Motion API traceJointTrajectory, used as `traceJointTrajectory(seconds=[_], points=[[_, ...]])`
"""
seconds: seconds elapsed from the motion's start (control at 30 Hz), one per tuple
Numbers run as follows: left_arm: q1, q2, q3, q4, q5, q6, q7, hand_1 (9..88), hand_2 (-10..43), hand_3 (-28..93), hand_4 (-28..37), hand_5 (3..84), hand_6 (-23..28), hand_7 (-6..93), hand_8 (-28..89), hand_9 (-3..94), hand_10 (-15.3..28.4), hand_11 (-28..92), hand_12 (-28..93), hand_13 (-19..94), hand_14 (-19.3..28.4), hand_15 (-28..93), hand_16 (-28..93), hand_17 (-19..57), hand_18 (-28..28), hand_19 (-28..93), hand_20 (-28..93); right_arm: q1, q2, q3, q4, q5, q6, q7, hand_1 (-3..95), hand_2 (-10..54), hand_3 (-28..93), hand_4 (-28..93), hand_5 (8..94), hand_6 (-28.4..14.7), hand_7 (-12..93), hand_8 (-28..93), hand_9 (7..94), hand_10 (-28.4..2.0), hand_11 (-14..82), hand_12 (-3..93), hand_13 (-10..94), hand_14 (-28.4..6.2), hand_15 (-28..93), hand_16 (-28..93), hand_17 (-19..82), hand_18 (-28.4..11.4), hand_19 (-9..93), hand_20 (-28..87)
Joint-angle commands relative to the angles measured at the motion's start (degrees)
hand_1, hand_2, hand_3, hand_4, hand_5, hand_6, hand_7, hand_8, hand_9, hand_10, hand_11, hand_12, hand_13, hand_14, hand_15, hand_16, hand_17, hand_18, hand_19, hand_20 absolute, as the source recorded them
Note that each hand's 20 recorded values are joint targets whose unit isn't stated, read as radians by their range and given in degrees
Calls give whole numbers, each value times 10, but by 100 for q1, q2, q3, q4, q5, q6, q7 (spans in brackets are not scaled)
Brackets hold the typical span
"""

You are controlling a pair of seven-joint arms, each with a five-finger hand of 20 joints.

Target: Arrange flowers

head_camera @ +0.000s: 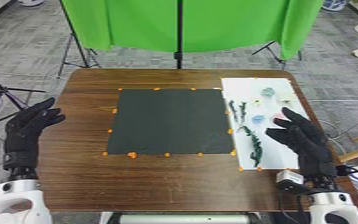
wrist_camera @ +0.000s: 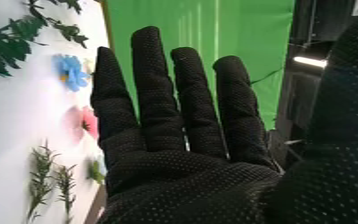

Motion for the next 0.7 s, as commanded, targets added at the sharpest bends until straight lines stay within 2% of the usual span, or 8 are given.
traceJointTrajectory(seconds=[0.03, 0.1, 0.17, 0.3, 0.5, 0.53, 0.6, 0.7], points=[[122, -106, -187, -15, 353, -877, -369, 324, 33, 660, -174, 488, 52, 150, -72, 491, 144, 238, 127, 428, 193, 349, -12, 84, 159, 338, 342, 45, 55, -133, -14, 3, 33, 70, 276, -95, 591, -283, 420, -13, 172, -101, 493, -138, 79, 185, 487, -153, 157, 242, 295, -201, 97, 363], [86, -85, -179, -2, 338, -919, -428, 324, 33, 658, -174, 486, 52, 148, -71, 490, 142, 235, 127, 427, 193, 341, -13, 84, 161, 333, 338, 39, 44, -137, -7, 100, 61, 45, 192, -95, 668, -283, 422, -14, 171, -101, 495, -141, 77, 186, 481, -157, 155, 245, 286, -202, 101, 358], [27, -60, -171, 11, 368, -1016, -467, 323, 33, 657, -173, 484, 52, 145, -70, 486, 142, 232, 128, 424, 192, 333, -12, 81, 160, 325, 334, 42, 51, -138, -20, 43, 166, 87, 168, -95, 683, -283, 423, -14, 168, -100, 495, -143, 75, 186, 478, -160, 153, 247, 282, -203, 105, 354], [-23, -12, -250, 15, 566, -1243, -513, 323, 33, 656, -173, 479, 51, 142, -68, 482, 141, 229, 129, 419, 192, 326, -8, 78, 160, 316, 329, 38, 111, -166, -21, 65, 178, 119, 159, -95, 690, -283, 425, -14, 165, -99, 495, -145, 73, 187, 474, -162, 151, 249, 281, -209, 108, 350], [100, -91, -263, -26, 512, -1195, -569, 325, 32, 654, -172, 478, 51, 141, -67, 479, 141, 226, 130, 415, 192, 318, -4, 77, 160, 311, 326, 66, 125, -180, -127, -516, 485, 463, 154, -95, 684, -283, 436, -18, 155, -94, 497, -146, 72, 187, 475, -165, 150, 253, 278, -212, 127, 359], [103, -85, -261, -25, 538, -1223, -566, 325, 32, 654, -172, 478, 51, 139, -67, 479, 141, 225, 130, 416, 192, 317, -3, 77, 160, 310, 325, 67, 156, -190, -180, -688, 643, 595, 156, -95, 678, -283, 442, -19, 153, -91, 507, -146, 79, 188, 493, -164, 154, 253, 281, -210, 163, 380], [121, -69, -295, -32, 593, -1319, -601, 326, 32, 653, -171, 477, 51, 139, -67, 478, 141, 225, 131, 415, 192, 313, -3, 77, 160, 309, 325, 63, 256, -277, -281, -1051, 1121, 845, 167, -95, 665, -283, 469, -26, 155, -87, 547, -148, 113, 192, 571, -151, 186, 263, 294, -203, 312, 457], [144, -82, -323, -42, 591, -1298, -606, 326, 32, 652, -170, 477, 51, 136, -67, 479, 140, 224, 130, 417, 192, 308, -4, 82, 160, 301, 318, 64, 402, -445, -433, -1684, 1857, 1426, 218, -95, 673, -282, 528, -34, 171, -91, 636, -157, 164, 187, 652, -132, 286, 247, 300, -208, 511, 492]])
